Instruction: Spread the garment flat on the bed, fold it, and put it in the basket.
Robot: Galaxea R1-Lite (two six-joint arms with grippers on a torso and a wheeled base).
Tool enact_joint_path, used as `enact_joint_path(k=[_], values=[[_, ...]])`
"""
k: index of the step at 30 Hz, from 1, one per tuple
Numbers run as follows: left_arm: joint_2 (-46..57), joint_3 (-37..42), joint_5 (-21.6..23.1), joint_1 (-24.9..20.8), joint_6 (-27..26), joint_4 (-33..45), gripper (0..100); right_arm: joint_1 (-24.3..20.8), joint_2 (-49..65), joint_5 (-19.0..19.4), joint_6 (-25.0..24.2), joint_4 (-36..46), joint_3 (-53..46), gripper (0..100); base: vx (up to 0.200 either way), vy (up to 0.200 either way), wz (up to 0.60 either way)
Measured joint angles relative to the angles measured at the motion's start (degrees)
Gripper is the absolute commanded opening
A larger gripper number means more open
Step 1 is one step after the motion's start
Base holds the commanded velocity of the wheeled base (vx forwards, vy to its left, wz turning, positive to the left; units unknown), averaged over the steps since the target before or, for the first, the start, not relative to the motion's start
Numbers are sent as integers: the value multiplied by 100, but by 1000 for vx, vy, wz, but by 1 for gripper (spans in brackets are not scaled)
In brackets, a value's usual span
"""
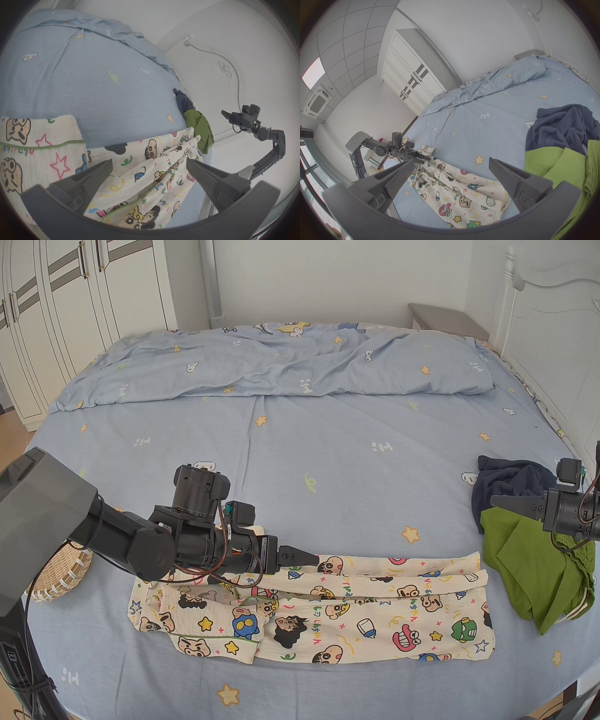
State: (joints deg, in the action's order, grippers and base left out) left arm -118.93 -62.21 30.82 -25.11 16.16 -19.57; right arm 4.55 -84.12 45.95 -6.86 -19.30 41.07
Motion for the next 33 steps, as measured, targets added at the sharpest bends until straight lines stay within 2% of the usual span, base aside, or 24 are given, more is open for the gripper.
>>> enact_joint_path(k=[10,18,29,33], values=[[352,507,-20,-311,-55,148,100,7,-4,0,0,0,-4,100,0,0,0],[536,987,-72,-355,-323,347,100,24,0,0,-2,-2,5,100,0,0,0],[916,907,-72,-357,-432,484,100,7,2,4,-5,-2,-1,100,0,0,0],[1001,827,-354,-361,-471,462,100,0,7,0,-5,-5,-9,100,0,0,0]])
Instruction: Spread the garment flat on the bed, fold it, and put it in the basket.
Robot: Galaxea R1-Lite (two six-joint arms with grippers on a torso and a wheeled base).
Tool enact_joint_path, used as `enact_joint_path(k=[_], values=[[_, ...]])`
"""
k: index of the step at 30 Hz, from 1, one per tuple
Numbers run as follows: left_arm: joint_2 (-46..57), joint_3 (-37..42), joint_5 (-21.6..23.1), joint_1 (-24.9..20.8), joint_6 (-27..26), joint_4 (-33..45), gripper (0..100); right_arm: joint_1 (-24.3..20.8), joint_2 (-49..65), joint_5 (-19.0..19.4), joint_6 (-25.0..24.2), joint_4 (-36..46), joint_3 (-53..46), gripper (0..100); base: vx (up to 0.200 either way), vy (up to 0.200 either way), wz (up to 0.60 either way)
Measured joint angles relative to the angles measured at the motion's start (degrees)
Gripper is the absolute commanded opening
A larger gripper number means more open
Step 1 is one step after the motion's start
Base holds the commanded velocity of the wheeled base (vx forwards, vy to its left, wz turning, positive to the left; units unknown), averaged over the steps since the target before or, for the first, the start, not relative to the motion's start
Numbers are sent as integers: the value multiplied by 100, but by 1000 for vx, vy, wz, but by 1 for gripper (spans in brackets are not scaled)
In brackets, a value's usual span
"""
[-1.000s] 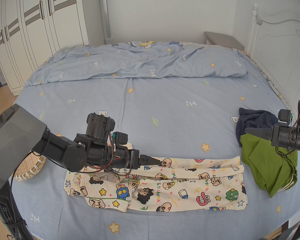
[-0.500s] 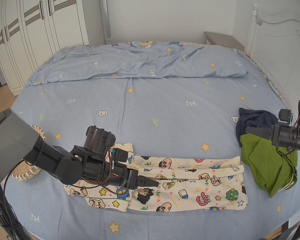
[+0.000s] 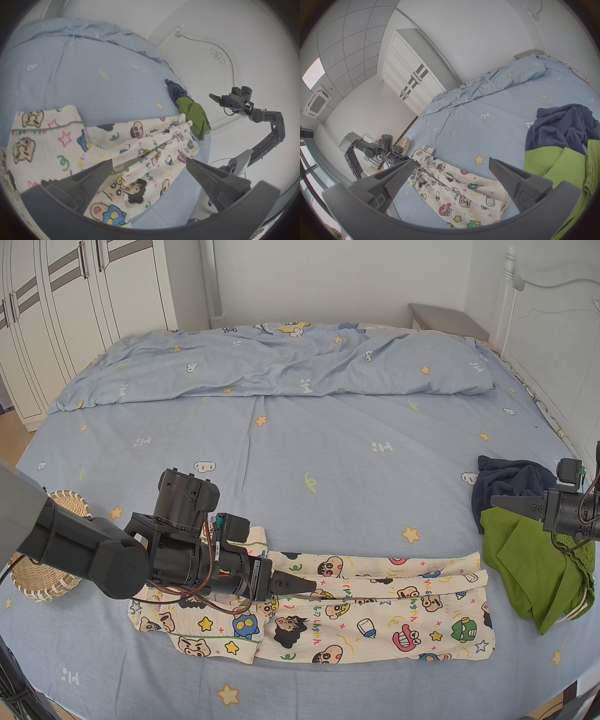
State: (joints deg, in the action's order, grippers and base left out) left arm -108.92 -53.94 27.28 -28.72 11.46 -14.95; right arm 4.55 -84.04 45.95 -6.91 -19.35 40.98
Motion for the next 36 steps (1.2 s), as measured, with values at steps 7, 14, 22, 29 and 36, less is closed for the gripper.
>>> enact_joint_path(k=[7,14,22,29,36], values=[[-227,-256,-514,-115,-304,-35,100,0,0,1,-1,-5,-6,100,0,0,0],[-541,-479,-624,-193,-391,-128,100,0,2,6,5,-6,-11,100,0,0,0],[-686,-495,-627,-165,-366,-607,100,0,2,15,5,-13,-26,100,0,0,0],[-825,-484,-649,-156,-372,-601,100,-15,2,26,5,-20,-46,100,0,0,0],[-891,-416,-675,-151,-391,-572,100,-15,2,26,5,-22,-48,100,0,0,0]])
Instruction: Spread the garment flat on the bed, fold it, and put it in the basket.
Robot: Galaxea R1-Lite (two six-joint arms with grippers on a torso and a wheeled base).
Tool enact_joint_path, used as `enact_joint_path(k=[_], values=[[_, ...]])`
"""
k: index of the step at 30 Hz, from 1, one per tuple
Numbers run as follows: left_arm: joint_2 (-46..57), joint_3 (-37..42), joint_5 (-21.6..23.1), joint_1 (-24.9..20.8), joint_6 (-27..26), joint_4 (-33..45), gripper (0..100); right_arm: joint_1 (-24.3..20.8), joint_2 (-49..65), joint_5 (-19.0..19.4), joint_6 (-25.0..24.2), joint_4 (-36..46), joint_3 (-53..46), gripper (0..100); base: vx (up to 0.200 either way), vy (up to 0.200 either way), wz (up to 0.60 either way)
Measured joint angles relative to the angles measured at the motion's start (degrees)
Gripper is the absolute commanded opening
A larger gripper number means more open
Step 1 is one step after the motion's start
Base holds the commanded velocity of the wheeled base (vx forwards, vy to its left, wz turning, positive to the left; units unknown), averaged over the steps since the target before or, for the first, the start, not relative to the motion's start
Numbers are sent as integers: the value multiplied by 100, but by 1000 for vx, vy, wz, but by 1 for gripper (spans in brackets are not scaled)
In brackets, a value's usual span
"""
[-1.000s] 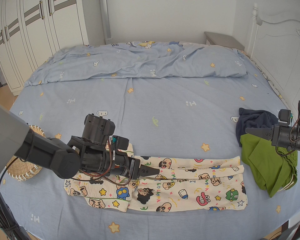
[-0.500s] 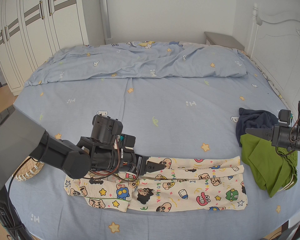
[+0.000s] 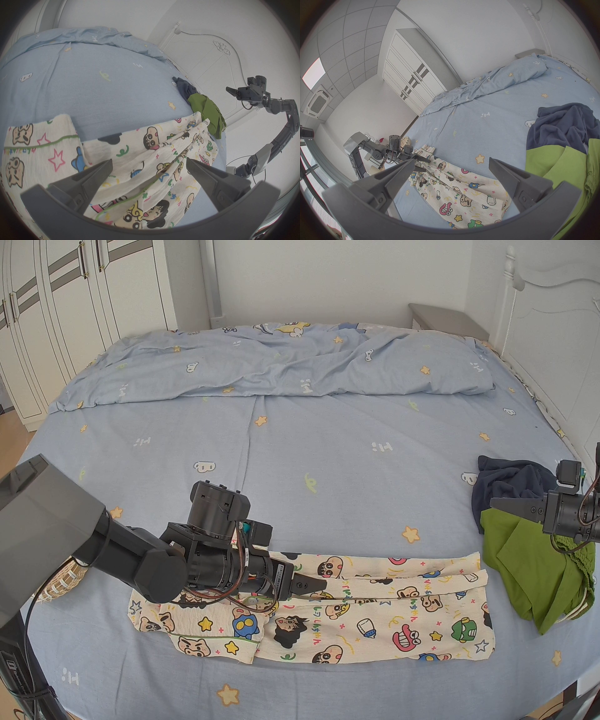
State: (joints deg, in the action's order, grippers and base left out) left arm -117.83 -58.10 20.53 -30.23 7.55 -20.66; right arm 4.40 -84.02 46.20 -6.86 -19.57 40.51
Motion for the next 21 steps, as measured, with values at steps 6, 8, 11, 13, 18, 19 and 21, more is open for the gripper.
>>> enact_joint_path(k=[6,8,11,13,18,19,21], values=[[48,204,2,-17,-2,37,100,11,0,2,2,-2,4,100,0,0,0],[83,290,2,-39,-2,55,100,11,0,5,2,0,6,100,0,0,0],[130,430,0,-74,0,52,100,11,0,2,2,-2,9,100,0,0,0],[168,542,2,-91,0,50,100,6,-2,2,0,0,9,100,0,0,0],[271,752,2,-101,-5,20,100,-13,-22,2,2,20,4,100,0,0,0],[290,783,2,-101,-7,17,100,-29,-38,0,0,24,1,100,0,0,0],[319,813,2,-102,-9,6,100,-96,-85,0,-2,30,-9,100,0,0,0]])
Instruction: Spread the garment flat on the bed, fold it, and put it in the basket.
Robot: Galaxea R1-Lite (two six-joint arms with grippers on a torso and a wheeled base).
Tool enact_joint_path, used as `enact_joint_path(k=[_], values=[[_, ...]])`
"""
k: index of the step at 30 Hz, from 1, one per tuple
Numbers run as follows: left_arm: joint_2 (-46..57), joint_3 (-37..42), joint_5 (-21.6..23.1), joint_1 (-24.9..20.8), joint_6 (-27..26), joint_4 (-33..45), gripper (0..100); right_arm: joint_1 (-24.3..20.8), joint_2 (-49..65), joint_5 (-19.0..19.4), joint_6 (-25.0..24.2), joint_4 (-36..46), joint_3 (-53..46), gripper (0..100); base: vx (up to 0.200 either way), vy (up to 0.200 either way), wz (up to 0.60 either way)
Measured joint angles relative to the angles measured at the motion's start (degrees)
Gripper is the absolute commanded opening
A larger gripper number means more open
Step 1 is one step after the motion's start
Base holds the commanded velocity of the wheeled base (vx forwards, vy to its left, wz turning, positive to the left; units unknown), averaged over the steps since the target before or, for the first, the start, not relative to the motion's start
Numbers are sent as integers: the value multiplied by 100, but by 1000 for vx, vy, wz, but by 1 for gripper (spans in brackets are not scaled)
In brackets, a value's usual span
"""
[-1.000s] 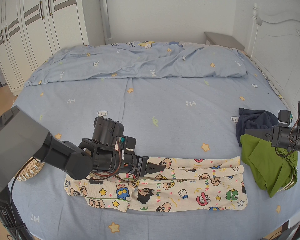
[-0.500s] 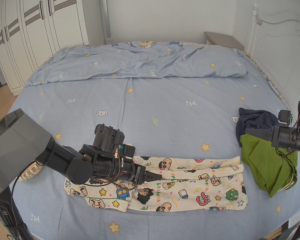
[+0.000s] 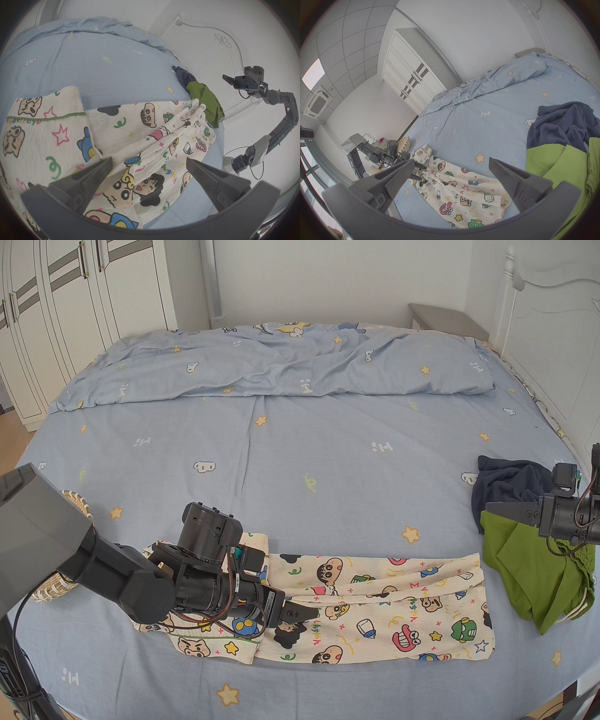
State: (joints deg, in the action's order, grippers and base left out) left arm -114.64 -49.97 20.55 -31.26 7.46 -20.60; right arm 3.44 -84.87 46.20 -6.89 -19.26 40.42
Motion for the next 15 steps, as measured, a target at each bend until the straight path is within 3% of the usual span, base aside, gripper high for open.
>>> enact_joint_path(k=[9,15], values=[[146,74,0,-33,4,27,100,-491,-683,-74,2,-15,-74,100,0,0,0],[257,122,0,-83,6,30,100,-786,-1328,-501,27,-151,-57,100,0,0,0]])
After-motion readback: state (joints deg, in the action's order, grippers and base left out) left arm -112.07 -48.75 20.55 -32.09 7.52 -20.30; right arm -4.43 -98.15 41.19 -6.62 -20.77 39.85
